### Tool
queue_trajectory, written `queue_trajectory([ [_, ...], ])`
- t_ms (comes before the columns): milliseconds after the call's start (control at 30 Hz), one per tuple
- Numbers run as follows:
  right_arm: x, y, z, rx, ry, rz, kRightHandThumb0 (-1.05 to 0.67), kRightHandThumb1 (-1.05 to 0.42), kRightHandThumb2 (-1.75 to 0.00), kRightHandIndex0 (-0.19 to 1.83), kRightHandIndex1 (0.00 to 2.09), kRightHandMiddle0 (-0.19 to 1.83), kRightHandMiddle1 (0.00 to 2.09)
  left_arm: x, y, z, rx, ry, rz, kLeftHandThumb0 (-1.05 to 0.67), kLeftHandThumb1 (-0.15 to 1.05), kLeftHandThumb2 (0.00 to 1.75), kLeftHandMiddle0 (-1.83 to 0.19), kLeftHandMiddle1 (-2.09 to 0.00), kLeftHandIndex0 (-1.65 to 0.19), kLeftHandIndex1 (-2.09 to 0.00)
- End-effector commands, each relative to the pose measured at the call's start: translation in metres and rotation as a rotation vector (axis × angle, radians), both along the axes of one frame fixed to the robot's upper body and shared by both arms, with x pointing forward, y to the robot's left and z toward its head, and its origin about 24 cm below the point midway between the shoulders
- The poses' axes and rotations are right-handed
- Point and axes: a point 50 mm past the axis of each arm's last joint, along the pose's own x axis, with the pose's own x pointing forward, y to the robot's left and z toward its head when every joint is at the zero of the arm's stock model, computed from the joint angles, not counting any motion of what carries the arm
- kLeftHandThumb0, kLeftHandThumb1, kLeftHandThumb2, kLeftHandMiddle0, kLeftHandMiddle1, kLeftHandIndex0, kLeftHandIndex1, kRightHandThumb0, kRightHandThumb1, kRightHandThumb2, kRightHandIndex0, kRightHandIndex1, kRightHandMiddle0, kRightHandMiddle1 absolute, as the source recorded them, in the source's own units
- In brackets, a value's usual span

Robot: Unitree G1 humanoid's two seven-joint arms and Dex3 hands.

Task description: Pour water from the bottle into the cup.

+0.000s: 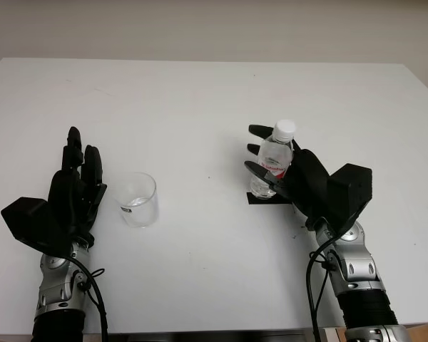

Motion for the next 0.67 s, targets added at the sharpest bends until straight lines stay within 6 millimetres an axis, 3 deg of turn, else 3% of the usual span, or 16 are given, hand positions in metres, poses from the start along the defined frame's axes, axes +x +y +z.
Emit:
queue_trajectory([
  [0,-0.002,-0.003,-0.001,0.0,-0.005,0.003,-0.85,-0.89,-0.05,-0.19,0.0,-0.19,0.01,-0.002,0.003,0.002,0.008,-0.007,0.003,-0.6,1.05,0.51,0.1,-0.05,0.1,-0.06],
  [367,-0.005,-0.007,-0.001,-0.014,-0.021,0.015,-0.88,-0.88,-0.05,-0.19,0.0,-0.19,0.0,-0.001,0.004,0.004,0.017,-0.006,0.0,-0.6,1.05,0.52,0.1,-0.05,0.09,-0.06],
  [633,-0.008,-0.015,-0.006,-0.022,-0.039,-0.087,-0.96,-0.89,-0.06,-0.19,0.0,-0.19,0.0,0.0,0.003,0.004,0.015,-0.006,-0.003,-0.6,1.05,0.52,0.1,-0.05,0.1,-0.05],
])
